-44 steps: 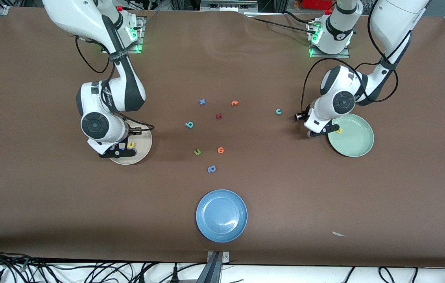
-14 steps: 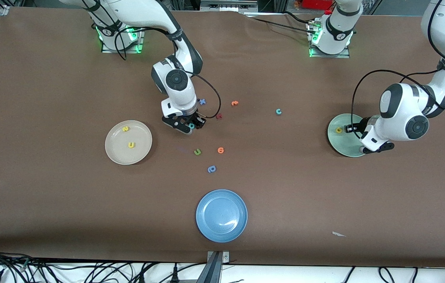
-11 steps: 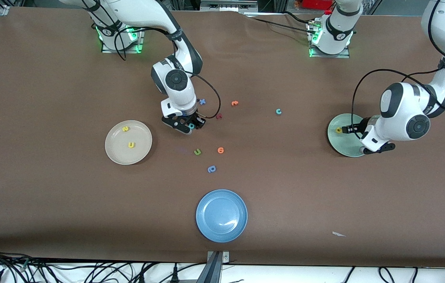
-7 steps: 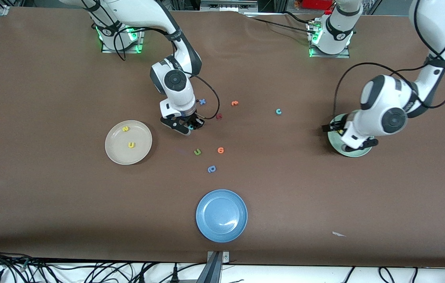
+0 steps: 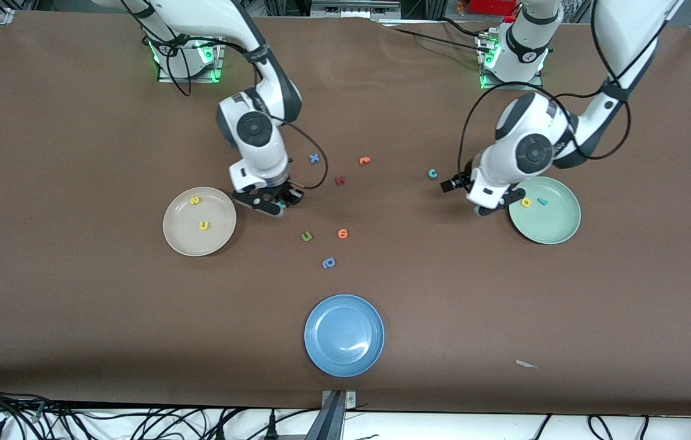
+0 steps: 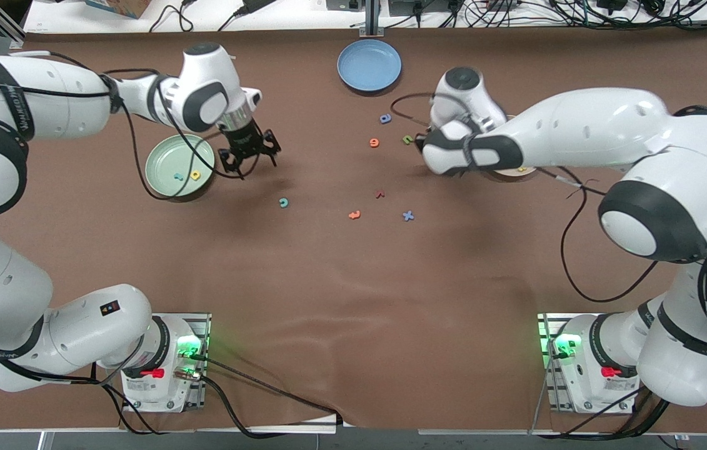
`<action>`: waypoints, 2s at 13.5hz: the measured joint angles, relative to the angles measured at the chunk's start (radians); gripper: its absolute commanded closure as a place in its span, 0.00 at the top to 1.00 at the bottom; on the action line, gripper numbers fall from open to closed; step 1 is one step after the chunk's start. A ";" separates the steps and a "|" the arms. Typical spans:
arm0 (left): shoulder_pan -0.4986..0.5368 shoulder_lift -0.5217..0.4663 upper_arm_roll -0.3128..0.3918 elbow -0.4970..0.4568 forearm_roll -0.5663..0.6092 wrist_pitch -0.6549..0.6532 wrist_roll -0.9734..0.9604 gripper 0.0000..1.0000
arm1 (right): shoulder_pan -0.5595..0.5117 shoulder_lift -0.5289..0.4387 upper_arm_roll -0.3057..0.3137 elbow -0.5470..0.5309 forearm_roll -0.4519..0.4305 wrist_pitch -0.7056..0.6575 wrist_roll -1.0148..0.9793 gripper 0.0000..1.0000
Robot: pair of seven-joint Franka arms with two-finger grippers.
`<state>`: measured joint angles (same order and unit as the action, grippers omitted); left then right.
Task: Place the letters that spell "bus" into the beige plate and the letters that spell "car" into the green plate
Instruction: 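Place the cyan d on the cream plate while the left gripper reaches cyan c, then return the right gripper to rest while the left gripper grasps the cyan c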
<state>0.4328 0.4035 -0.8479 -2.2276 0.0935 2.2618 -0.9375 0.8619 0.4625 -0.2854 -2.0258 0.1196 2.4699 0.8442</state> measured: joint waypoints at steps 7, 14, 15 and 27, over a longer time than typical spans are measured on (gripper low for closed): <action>-0.089 0.135 0.010 -0.032 0.142 0.132 -0.204 0.91 | -0.041 -0.070 -0.232 -0.035 0.001 -0.166 -0.460 0.31; -0.093 0.181 0.013 -0.047 0.201 0.140 -0.260 0.74 | -0.047 -0.063 -0.229 -0.026 0.001 -0.208 -0.482 1.00; -0.097 0.181 0.013 -0.050 0.201 0.148 -0.264 0.66 | -0.046 -0.066 -0.229 -0.012 0.001 -0.225 -0.484 1.00; -0.101 0.183 0.013 -0.053 0.208 0.169 -0.272 0.37 | -0.056 -0.168 -0.309 0.462 0.002 -0.861 -0.646 1.00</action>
<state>0.3322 0.5864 -0.8353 -2.2801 0.3020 2.4309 -1.2098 0.8061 0.2942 -0.5941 -1.5637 0.1213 1.6091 0.1979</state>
